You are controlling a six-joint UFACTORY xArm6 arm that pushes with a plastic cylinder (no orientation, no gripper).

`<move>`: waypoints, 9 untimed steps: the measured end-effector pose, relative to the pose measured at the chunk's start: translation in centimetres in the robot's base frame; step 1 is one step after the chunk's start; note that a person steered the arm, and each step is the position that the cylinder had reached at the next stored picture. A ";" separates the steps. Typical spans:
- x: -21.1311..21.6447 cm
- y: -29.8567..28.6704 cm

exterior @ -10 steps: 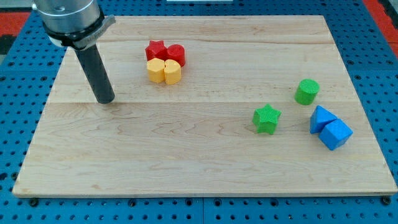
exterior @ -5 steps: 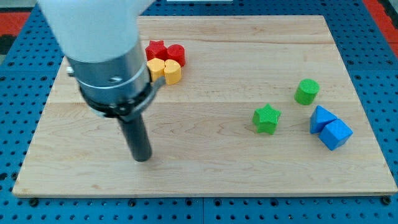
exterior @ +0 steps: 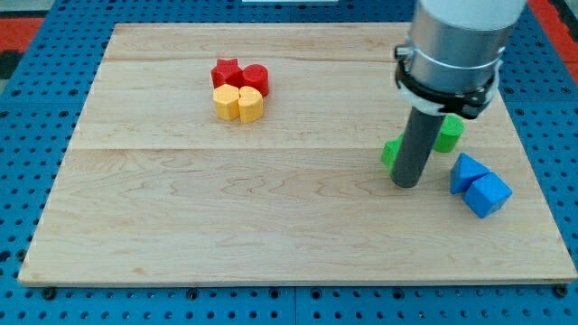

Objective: Move the blue blocks in between the green blocks

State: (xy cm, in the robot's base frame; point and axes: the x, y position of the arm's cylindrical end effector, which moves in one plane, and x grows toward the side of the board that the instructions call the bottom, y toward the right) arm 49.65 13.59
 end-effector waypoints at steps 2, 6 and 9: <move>10.2 12.6; 0.2 6.9; -2.1 11.2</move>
State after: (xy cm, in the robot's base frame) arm 47.50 24.74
